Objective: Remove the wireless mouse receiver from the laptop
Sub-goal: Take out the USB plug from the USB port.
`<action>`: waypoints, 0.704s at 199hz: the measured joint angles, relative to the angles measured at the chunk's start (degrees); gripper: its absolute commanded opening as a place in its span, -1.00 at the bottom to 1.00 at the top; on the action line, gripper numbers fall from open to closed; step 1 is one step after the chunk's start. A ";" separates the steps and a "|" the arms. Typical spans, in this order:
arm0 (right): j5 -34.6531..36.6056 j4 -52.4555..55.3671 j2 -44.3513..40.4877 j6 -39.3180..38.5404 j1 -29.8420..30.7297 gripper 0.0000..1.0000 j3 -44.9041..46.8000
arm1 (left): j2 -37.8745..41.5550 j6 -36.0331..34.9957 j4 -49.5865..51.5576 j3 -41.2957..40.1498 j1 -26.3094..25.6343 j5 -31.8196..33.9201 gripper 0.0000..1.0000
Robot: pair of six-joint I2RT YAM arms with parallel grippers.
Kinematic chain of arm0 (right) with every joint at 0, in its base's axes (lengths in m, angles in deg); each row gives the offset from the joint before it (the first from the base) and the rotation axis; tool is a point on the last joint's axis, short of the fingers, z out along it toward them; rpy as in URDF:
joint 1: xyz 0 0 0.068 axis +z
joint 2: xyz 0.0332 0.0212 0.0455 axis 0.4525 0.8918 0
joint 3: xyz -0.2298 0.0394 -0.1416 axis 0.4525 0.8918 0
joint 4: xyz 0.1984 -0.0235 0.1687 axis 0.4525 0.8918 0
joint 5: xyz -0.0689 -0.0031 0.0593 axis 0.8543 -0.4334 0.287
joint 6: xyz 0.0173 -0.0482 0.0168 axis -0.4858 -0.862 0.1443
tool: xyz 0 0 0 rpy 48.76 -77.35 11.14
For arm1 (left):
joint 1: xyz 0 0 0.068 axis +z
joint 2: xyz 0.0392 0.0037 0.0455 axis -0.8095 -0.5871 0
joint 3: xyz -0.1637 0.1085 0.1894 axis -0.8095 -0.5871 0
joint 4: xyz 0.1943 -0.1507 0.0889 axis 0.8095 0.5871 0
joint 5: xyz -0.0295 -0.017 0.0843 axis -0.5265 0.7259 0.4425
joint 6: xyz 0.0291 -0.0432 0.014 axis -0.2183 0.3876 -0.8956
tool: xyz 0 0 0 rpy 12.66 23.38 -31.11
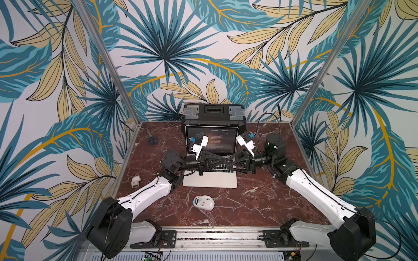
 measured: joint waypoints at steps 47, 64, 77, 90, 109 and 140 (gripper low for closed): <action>1.31 3.82 -0.50 -2.12 0.00 -0.12 -1.55 | 0.04 -0.09 -0.28 0.00 -0.07 0.55 -1.00; 1.62 4.44 -0.44 -2.38 -0.02 -0.12 -1.92 | 0.11 -0.15 -0.46 0.00 -0.11 0.72 -1.00; 1.99 4.74 -0.44 -2.60 0.00 0.01 -2.12 | 0.13 -0.13 -0.48 0.00 -0.13 0.87 -1.00; 2.82 4.87 -0.44 -3.17 -0.02 0.05 -2.47 | 0.15 -0.15 -0.39 0.00 -0.15 0.83 -1.00; 4.11 5.11 -0.44 -4.13 -0.02 0.05 -3.45 | 0.15 -0.13 -0.15 0.00 -0.33 0.74 -1.00; 5.22 5.53 -0.39 -5.53 -0.02 -0.16 -4.33 | 0.13 -0.17 0.15 0.00 -0.37 0.70 -1.00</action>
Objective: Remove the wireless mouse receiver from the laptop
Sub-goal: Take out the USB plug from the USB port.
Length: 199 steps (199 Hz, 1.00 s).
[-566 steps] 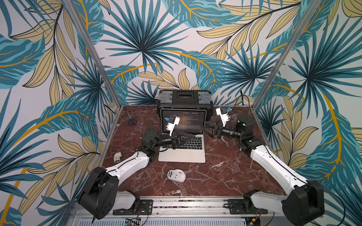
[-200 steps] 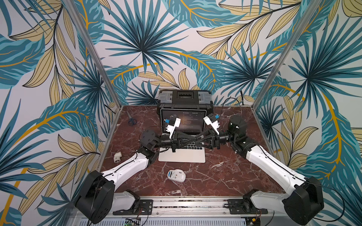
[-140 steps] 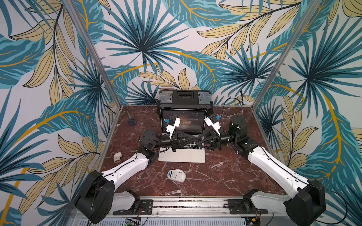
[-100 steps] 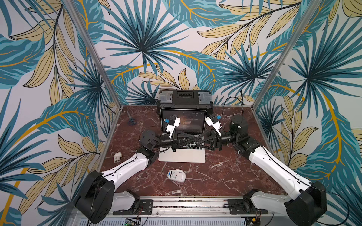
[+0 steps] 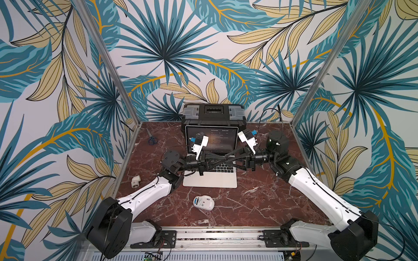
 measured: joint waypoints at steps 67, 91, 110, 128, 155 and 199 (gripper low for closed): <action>-0.26 5.16 1.07 -2.80 0.00 -0.13 -0.76 | 0.02 -0.39 0.92 0.00 -0.04 -0.04 -1.00; -0.33 5.62 1.20 -3.45 0.00 -0.25 -0.81 | 0.02 -0.42 1.14 0.00 -0.04 -0.02 -1.00; -0.46 5.70 1.38 -3.63 0.00 -0.27 -0.92 | 0.02 -0.42 1.14 0.00 -0.04 -0.04 -1.00; -0.46 5.70 1.40 -3.65 0.00 -0.26 -0.94 | 0.04 -0.42 1.14 0.00 -0.04 -0.04 -1.00; -0.44 5.84 1.40 -3.78 -0.15 -0.05 -1.03 | 0.22 -0.42 1.09 0.00 -0.04 -0.02 -1.00; -0.52 6.29 1.07 -3.85 -1.05 -0.33 -1.03 | 0.74 -0.42 1.07 0.00 -0.09 -0.04 -1.00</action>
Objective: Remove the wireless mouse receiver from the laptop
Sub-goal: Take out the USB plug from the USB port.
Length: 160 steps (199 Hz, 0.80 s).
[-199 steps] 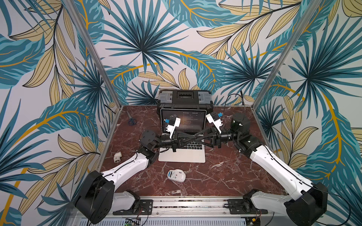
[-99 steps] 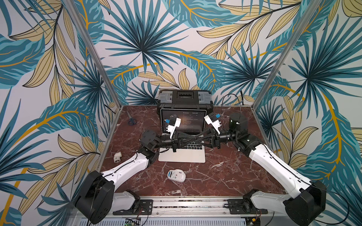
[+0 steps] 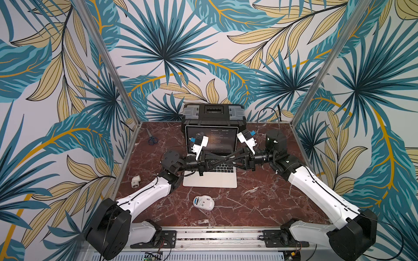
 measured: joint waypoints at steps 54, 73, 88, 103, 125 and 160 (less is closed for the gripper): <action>-0.15 -0.37 0.00 0.92 -0.09 -0.20 0.00 | 0.02 0.04 -0.02 0.00 -0.07 0.02 -1.00; -0.37 -1.05 0.02 1.55 -0.09 -0.34 0.00 | 0.02 0.02 -0.02 0.00 -0.17 0.00 -1.00; -0.57 -1.68 0.04 2.23 -0.09 -0.36 0.00 | 0.02 0.04 -0.02 0.00 -0.26 0.00 -1.00; -0.63 -2.36 0.17 2.60 -0.09 -0.42 0.00 | 0.02 0.02 -0.02 0.00 -0.35 0.02 -1.00; -0.79 -2.75 0.55 2.84 -0.09 -0.43 0.00 | 0.02 0.02 -0.04 0.00 -0.44 0.02 -1.00; -1.20 -2.86 0.94 2.82 -0.09 -0.50 0.00 | 0.02 0.02 0.00 0.00 -0.44 0.07 -1.00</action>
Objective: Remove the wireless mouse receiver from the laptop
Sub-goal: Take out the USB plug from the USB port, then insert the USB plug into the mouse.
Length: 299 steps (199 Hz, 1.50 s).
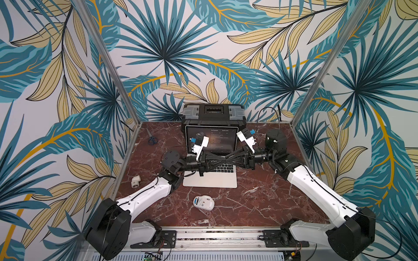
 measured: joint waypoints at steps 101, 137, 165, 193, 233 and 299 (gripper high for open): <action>-1.14 -0.57 0.15 0.24 -0.26 -1.00 -0.02 | 0.00 0.04 0.17 0.00 0.11 0.46 -1.00; -1.53 -1.16 0.76 1.09 -0.42 -1.00 -0.15 | 0.02 -0.02 0.46 0.00 0.17 0.98 -0.49; -0.81 -0.50 0.96 1.27 -0.33 -1.00 -0.22 | 0.87 -1.01 0.52 -0.09 0.28 1.33 0.53; 0.50 1.22 0.96 0.55 -0.46 -1.00 -0.50 | 6.78 -1.49 0.74 -3.72 4.50 3.72 0.60; 4.17 11.02 1.14 -6.88 -0.26 -1.00 -3.54 | 17.33 -4.33 12.96 -8.72 11.76 11.28 0.51; 24.74 34.25 6.95 -27.71 15.02 -1.00 -5.25 | 30.60 1.36 39.15 -26.56 13.68 21.40 0.40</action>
